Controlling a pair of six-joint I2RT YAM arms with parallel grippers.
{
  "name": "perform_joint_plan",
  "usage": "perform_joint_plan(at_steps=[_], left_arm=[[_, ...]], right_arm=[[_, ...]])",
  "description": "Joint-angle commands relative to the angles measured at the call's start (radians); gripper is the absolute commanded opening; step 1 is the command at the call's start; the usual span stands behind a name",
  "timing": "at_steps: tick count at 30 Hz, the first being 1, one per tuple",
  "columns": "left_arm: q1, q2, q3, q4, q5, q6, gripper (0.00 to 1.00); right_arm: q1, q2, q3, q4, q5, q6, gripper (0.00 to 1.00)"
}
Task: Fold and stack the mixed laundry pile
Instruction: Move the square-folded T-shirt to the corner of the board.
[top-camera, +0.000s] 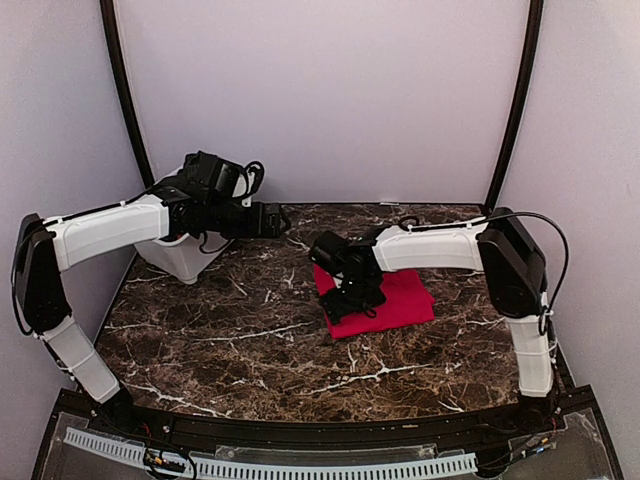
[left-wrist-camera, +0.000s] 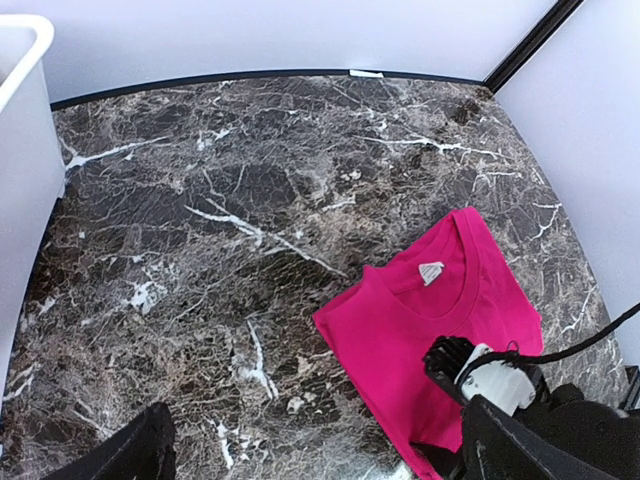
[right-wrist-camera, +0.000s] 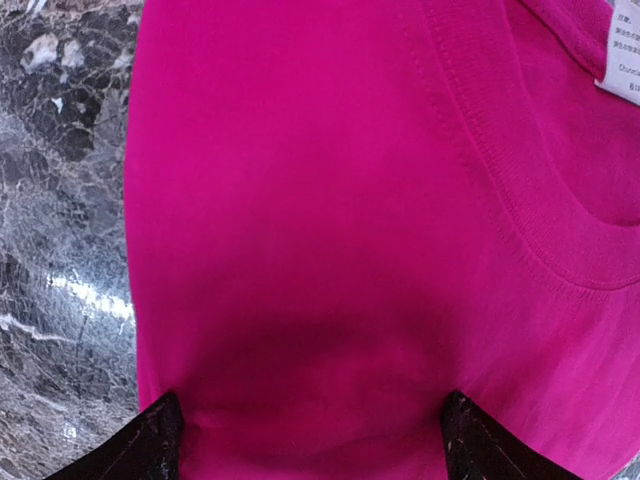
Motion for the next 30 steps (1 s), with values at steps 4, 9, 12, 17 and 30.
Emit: perform_joint_plan(at_steps=[4, 9, 12, 17, 30], left_arm=[[0.008, -0.033, -0.047, -0.033, -0.026, 0.028, 0.99], [0.01, -0.038, -0.052, -0.033, -0.04, 0.034, 0.99], [0.011, -0.037, -0.048, -0.038, -0.045, 0.04, 0.99], [0.015, -0.038, -0.043, -0.054, -0.047, 0.051, 0.99], [0.036, -0.057, -0.043, -0.087, -0.047, 0.064, 0.99]], right_arm=[[-0.12, -0.019, -0.127, 0.069, -0.052, -0.068, 0.86], [-0.259, -0.035, -0.192, 0.142, -0.098, -0.2, 0.85], [-0.351, -0.028, -0.191, 0.163, -0.119, -0.276, 0.85], [-0.497, 0.025, -0.105, 0.134, -0.141, -0.362, 0.84], [-0.702, 0.227, 0.29, -0.075, -0.264, -0.474, 0.78]])
